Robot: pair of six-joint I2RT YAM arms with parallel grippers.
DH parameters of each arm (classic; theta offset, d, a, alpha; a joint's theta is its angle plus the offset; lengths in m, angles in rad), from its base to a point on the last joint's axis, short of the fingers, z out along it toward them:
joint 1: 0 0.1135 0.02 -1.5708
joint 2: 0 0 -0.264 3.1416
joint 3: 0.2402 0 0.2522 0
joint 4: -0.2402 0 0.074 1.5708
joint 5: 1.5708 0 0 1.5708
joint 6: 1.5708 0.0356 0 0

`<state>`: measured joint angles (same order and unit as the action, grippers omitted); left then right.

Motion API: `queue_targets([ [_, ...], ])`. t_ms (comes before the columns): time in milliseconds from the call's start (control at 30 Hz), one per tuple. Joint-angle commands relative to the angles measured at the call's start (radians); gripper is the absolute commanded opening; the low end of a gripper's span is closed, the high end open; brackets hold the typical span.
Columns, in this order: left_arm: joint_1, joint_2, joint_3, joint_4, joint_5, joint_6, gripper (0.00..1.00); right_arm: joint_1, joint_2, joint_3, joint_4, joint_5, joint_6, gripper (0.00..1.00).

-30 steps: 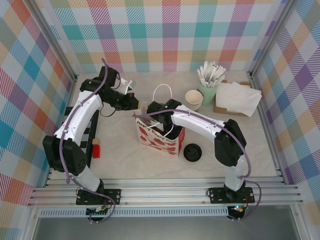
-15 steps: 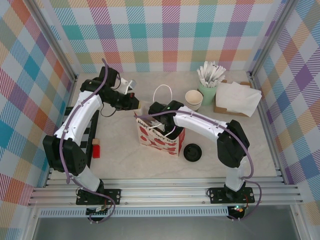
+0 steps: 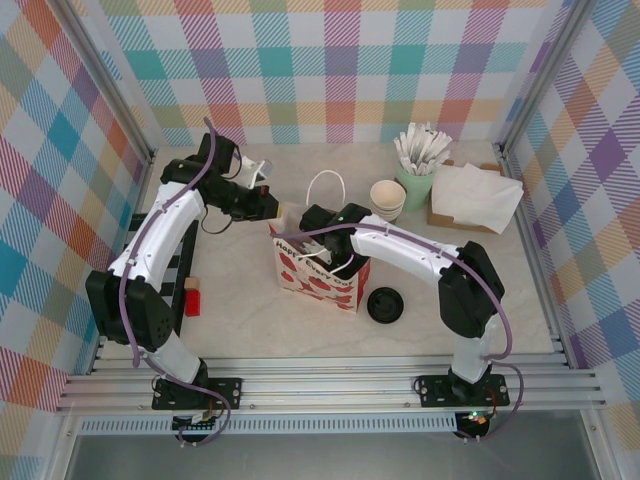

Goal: Pack the takeout coffee

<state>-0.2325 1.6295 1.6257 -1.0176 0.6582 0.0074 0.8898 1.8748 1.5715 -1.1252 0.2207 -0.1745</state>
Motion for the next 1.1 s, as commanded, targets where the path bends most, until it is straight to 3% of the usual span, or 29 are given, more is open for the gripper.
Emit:
queue_targets([
  [0, 0.012, -0.026, -0.009, 0.002, -0.001, -0.005, 0.00, 0.000, 0.073, -0.067, -0.003, -0.058, -0.037, 0.32],
  [1067, 0.012, -0.011, -0.001, 0.005, -0.001, -0.011, 0.00, 0.000, 0.085, -0.064, 0.001, -0.061, -0.054, 0.32],
])
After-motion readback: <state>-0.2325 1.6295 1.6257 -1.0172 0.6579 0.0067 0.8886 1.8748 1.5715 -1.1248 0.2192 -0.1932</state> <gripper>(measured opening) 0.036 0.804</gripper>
